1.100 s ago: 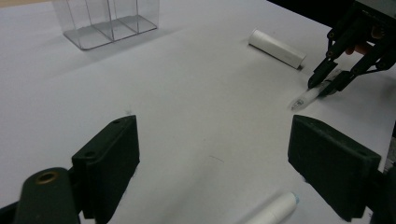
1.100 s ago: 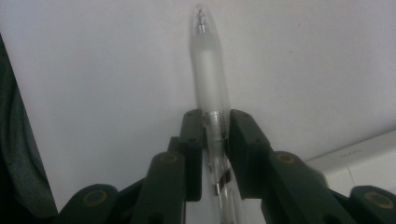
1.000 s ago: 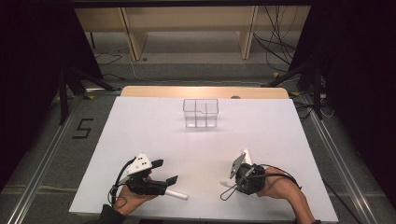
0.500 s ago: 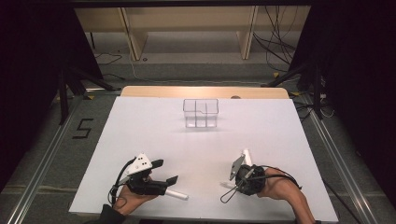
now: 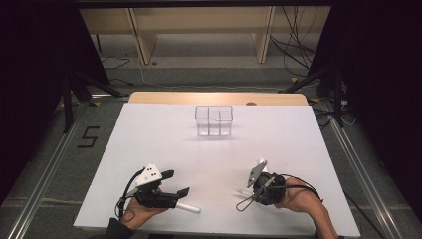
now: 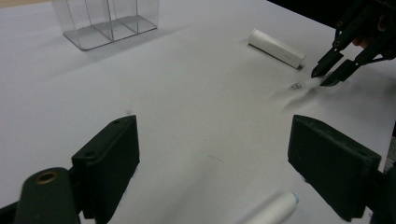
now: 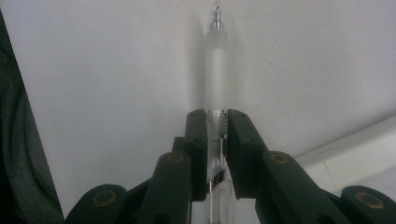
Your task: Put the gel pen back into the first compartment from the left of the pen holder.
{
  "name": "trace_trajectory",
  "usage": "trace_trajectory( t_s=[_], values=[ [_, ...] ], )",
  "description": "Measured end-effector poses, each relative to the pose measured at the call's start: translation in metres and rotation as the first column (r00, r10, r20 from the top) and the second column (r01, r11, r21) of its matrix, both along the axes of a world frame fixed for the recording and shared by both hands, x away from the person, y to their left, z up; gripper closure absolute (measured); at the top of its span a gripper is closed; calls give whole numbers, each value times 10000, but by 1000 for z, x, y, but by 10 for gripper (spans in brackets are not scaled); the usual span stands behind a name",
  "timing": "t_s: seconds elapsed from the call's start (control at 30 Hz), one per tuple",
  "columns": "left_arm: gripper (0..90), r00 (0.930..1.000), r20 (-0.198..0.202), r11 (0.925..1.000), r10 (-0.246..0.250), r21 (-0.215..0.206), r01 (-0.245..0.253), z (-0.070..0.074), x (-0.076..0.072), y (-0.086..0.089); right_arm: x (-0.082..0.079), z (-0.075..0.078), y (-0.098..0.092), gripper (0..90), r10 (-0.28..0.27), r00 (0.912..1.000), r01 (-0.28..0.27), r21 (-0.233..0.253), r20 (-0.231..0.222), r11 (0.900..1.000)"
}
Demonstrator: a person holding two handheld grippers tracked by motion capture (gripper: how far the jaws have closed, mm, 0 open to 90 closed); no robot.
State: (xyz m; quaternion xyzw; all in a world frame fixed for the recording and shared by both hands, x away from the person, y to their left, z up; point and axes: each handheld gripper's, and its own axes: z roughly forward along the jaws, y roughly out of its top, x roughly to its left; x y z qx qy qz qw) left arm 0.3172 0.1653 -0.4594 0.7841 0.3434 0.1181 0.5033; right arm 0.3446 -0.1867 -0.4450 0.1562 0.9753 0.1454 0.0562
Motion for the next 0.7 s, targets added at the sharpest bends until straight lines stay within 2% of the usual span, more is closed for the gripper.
trace_trajectory(
  t_s=[0.17, 0.2, 0.27, 0.33, 0.4, 0.47, 0.53, 0.67, 0.7],
  values=[
    [162, 10000, 16, 10000, 8, 9, -8, 0, 0, 0, 2, 6, -4, 799, -233, 9997, 226, 536, 121, 9983],
    [162, 10000, 19, 10000, 19, 5, -19, 0, 0, 0, 2, 8, -5, 798, -414, 9990, 401, 722, 176, 9966],
    [162, 10000, 18, 10000, 55, -34, -55, 0, 0, 0, 4, 12, -7, 798, -829, 9961, 787, 1212, 300, 9895],
    [162, 10000, 31, 10000, 55, -11, -55, 0, 0, 0, 7, 16, -10, 798, -1266, 9909, 1164, 1791, 461, 9769],
    [162, 10000, 34, 10000, 77, -37, -77, 0, 0, 0, 10, 21, -13, 798, -1908, 9798, 1703, 2503, 600, 9531],
    [162, 10000, 35, 10000, 86, -29, -85, 0, 0, 0, 12, 26, -15, 798, -2486, 9654, 2117, 3208, 785, 9232],
    [162, 10000, 18, 10000, 69, -25, -69, 0, 0, 0, 15, 30, -17, 798, -3064, 9485, 2518, 3946, 810, 8837],
    [162, 10000, 25, 10000, 32, 47, -32, -1, 0, 0, 20, 33, -20, 797, -4105, 9098, 3200, 5256, 616, 7882],
    [162, 10000, 20, 10000, 20, 46, -20, 0, 1, 0, 21, 34, -20, 798, -4292, 9010, 3295, 5443, 628, 7714]
  ],
)
